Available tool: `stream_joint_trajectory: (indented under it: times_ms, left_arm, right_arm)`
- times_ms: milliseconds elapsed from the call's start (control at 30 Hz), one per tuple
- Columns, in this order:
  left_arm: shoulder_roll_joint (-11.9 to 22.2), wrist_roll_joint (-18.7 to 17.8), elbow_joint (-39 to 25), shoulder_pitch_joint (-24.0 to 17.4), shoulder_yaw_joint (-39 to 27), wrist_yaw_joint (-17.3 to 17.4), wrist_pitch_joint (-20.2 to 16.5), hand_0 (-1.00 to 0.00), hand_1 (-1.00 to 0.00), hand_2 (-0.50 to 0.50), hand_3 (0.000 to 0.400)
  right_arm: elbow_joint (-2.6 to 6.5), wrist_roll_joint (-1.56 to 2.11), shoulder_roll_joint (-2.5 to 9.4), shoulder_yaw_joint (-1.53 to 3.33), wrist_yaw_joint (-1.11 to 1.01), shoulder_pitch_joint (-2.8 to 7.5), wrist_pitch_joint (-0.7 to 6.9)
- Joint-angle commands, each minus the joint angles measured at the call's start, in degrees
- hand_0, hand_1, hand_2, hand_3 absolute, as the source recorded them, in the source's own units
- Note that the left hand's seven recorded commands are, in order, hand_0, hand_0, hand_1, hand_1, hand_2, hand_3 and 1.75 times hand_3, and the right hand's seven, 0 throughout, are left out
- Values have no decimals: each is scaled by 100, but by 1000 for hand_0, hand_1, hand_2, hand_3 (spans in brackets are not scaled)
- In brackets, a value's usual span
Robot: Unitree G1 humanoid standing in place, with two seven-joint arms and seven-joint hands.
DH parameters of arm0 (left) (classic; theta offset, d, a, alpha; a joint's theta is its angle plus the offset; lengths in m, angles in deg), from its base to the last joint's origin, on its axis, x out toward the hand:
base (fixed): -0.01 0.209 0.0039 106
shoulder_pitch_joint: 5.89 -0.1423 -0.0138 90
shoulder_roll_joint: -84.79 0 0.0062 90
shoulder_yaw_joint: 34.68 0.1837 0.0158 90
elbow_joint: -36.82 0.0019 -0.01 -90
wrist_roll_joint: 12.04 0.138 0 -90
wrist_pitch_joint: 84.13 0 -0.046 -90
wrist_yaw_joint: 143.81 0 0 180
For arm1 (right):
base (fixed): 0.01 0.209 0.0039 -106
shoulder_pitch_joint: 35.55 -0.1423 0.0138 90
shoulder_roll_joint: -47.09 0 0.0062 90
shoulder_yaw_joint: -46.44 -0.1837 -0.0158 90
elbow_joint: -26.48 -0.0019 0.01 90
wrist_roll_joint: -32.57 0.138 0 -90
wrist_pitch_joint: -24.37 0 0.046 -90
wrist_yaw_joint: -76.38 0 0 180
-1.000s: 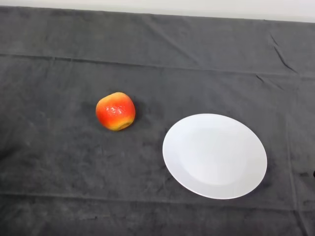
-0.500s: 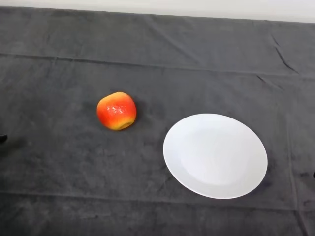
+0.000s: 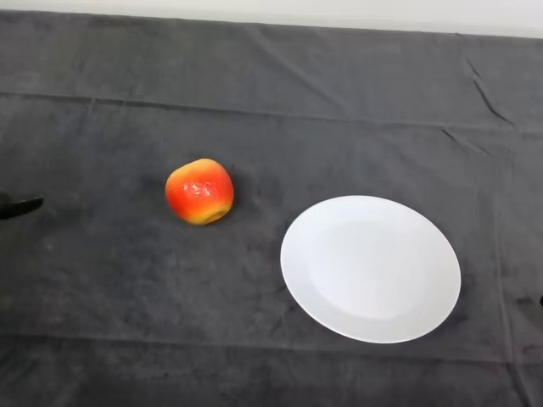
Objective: Move the apple to the plate
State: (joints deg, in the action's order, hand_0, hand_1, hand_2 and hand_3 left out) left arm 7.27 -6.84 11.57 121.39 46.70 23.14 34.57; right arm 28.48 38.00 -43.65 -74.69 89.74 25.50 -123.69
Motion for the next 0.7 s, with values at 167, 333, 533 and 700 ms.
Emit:
stream_joint_trajectory:
  times_ms: [167, 333, 533, 700]
  left_arm:
    - [-301, 278, 57, 424, 343, -98, -55, 0, 0, 0, 0]
    - [-522, 440, 22, 476, 560, -101, -68, 0, 0, 0, 0]
    - [-699, 577, -24, 518, 775, -9, -89, 0, 0, 0, 0]
    - [-834, 682, -49, 525, 945, 47, -94, 0, 0, 0, 0]
  right_arm:
    - [512, 39, 416, -51, 17, 531, 462]
    - [512, 37, 416, -53, 17, 531, 462]
    - [511, 35, 416, -54, 18, 532, 463]
    - [510, 34, 416, -55, 18, 532, 463]
